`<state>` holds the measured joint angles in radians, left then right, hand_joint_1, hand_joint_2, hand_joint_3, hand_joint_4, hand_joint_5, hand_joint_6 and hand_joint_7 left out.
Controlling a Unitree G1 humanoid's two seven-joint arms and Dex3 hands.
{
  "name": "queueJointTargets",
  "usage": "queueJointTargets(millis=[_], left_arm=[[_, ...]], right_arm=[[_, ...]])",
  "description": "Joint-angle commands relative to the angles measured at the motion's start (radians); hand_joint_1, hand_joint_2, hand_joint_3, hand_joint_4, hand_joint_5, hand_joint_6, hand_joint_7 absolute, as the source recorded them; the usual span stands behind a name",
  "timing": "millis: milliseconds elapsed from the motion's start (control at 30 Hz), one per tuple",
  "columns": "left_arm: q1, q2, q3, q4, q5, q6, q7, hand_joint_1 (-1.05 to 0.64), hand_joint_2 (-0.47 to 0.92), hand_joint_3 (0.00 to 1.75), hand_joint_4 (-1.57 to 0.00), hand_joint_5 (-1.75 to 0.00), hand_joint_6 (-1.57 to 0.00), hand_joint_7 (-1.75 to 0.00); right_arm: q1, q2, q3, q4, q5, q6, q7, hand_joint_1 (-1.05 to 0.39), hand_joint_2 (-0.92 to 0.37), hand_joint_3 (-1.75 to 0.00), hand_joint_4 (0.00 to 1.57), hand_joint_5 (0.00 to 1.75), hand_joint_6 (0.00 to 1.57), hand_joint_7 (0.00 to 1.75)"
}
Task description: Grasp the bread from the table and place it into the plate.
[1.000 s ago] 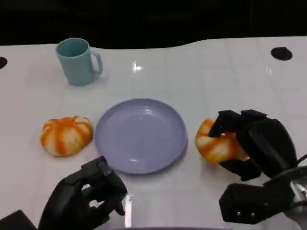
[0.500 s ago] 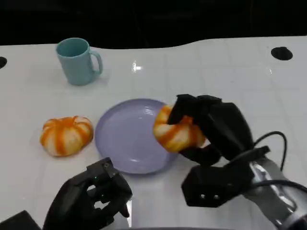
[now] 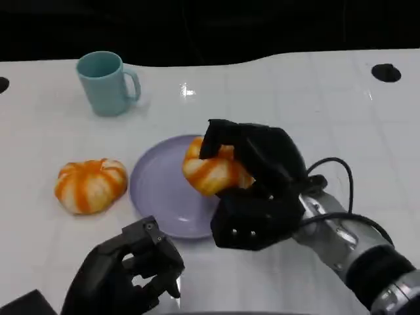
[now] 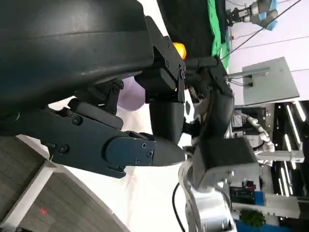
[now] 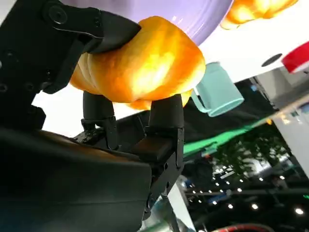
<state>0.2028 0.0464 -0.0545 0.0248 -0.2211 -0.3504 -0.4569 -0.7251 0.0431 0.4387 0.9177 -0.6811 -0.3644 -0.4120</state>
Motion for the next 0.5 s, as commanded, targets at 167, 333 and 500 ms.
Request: queueJointTargets(millis=[167, 333, 500], left_arm=[[0.006, 0.008, -0.006, -0.010, 0.007, 0.009, 0.015, -0.53, 0.92, 0.32, -0.65, -1.75, -0.58, -1.53], [0.002, 0.010, -0.006, -0.004, 0.009, 0.003, 0.016, -0.53, 0.92, 0.32, -0.65, -1.75, -0.58, -1.53], [0.002, 0.011, -0.006, -0.006, 0.007, 0.004, 0.014, -0.53, 0.92, 0.33, -0.65, -1.75, -0.58, -1.53]], right_arm=[[-0.067, -0.005, 0.026, 0.044, 0.040, 0.036, 0.184, -0.34, -0.74, -0.46, 0.36, 0.68, 0.59, 0.14], [-0.068, -0.032, 0.064, 0.005, 0.022, 0.080, 0.287, -0.62, -0.92, -0.25, 0.02, 0.32, 0.24, 0.01], [-0.033, -0.059, 0.069, -0.081, 0.027, 0.101, 0.339, -0.70, -0.92, -0.30, 0.00, 0.20, 0.20, 0.00]])
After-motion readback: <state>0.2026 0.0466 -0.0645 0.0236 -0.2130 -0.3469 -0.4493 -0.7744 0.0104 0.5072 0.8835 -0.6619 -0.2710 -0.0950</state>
